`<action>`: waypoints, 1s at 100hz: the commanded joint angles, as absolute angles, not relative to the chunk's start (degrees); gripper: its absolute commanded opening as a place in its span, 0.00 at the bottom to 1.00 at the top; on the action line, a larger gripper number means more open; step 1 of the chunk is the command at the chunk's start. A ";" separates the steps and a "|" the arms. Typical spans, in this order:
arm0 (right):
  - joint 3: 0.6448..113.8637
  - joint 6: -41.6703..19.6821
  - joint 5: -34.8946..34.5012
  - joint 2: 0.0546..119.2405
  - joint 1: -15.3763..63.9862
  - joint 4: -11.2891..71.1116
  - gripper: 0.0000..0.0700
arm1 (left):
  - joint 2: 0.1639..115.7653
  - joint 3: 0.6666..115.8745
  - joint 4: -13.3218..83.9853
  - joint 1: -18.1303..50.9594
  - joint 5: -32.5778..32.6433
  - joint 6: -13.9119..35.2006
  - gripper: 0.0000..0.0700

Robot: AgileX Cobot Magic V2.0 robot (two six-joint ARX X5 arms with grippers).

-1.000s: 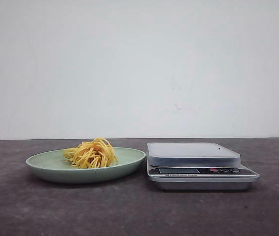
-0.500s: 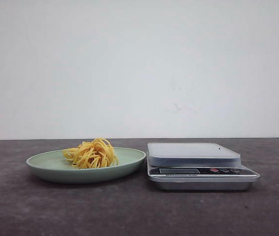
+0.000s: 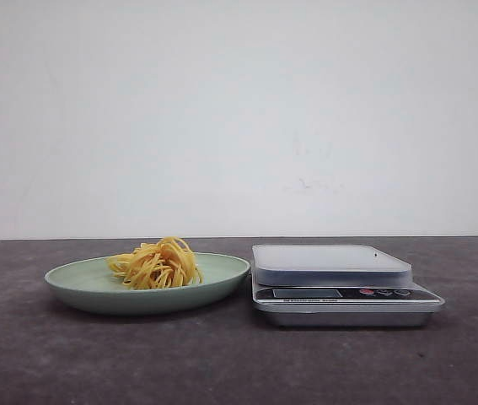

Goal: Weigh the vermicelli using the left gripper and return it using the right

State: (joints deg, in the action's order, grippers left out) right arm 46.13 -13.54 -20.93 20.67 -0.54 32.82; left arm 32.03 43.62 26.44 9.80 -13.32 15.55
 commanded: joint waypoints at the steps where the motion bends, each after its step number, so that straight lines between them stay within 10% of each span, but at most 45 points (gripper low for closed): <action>1: 48.25 -11.90 -21.76 22.50 -0.51 33.30 0.79 | 34.09 44.75 24.08 10.35 -15.38 18.57 0.72; 100: 52.18 -9.58 -25.65 31.75 1.23 35.66 0.81 | 94.98 68.58 27.53 29.28 -7.40 24.88 0.68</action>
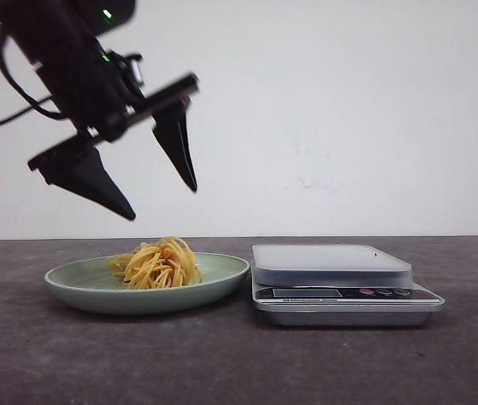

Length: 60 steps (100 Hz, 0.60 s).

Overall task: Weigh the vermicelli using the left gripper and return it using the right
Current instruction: 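Lower the left gripper over the vermicelli bundle on the green plate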

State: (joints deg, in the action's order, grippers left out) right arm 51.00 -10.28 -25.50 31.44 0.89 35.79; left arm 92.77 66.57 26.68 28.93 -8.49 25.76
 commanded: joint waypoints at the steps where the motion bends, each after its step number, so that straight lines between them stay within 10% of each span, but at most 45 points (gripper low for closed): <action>1: 52.18 -9.58 -25.65 31.75 1.30 35.70 0.81 | 95.26 68.79 27.81 29.28 -7.27 24.88 0.68; 51: 52.18 -8.99 -25.52 31.75 2.96 36.38 0.80 | 103.61 70.81 29.08 29.28 -5.52 24.97 0.67; 60: 52.18 -8.99 -25.52 31.75 3.01 36.73 0.80 | 104.05 70.81 28.42 29.28 -5.52 24.95 0.50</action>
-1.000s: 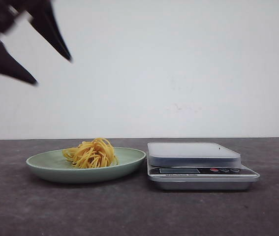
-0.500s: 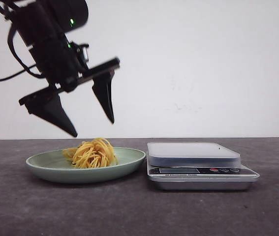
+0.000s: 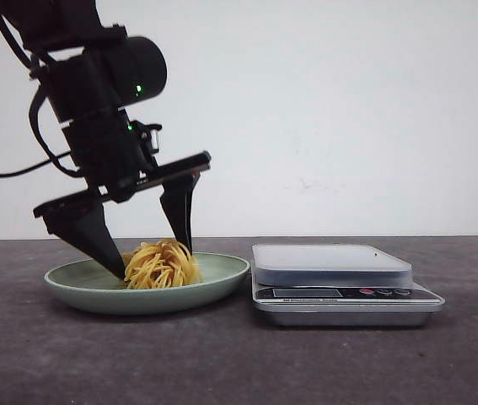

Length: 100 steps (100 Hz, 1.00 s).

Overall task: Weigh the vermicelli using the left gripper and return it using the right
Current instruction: 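Lower the left gripper over the vermicelli bundle on the green plate, then close the left gripper on the bundle's tied band and lift it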

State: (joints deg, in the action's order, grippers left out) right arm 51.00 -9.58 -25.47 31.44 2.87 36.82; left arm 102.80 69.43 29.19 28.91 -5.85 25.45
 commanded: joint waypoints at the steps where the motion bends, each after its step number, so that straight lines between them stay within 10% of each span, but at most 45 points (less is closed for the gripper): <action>1: 52.18 -8.99 -25.52 31.75 3.01 36.75 0.80 | 104.09 70.81 28.34 29.28 -5.54 24.93 0.47; 13: 52.18 -8.95 -25.47 31.75 3.01 37.34 0.80 | 104.18 70.81 27.33 29.28 -5.56 23.99 0.00; 60: 52.18 -8.80 -25.45 31.75 3.01 38.44 0.80 | 98.10 76.05 30.79 30.13 -6.74 21.06 0.01; 100: 52.18 -8.78 -25.26 31.75 3.01 38.65 0.80 | 93.27 85.03 26.72 33.23 -29.17 28.21 0.01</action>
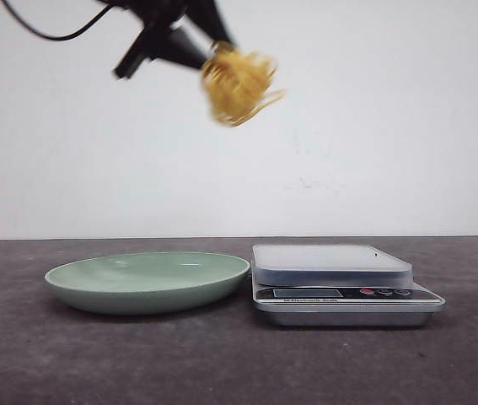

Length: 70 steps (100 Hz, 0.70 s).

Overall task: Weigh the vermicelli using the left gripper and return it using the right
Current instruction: 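Close the left gripper on the bundle's tied band and lift it, then carry the bundle over the scale and release it onto the platform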

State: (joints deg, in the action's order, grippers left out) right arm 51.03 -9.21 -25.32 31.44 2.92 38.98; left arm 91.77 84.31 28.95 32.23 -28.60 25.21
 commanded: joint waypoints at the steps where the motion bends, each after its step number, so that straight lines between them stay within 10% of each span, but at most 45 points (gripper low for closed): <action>1: 52.18 -8.78 -25.26 31.75 2.98 38.65 0.80 | 93.32 85.03 26.30 33.41 -29.15 28.40 0.01; 70: 52.18 -8.54 -25.28 31.75 3.01 39.88 0.80 | 112.09 85.03 18.96 39.31 -24.05 32.45 0.01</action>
State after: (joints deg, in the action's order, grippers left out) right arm 51.03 -9.19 -25.34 31.44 2.90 39.92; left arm 110.39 84.14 20.45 38.76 -23.90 32.29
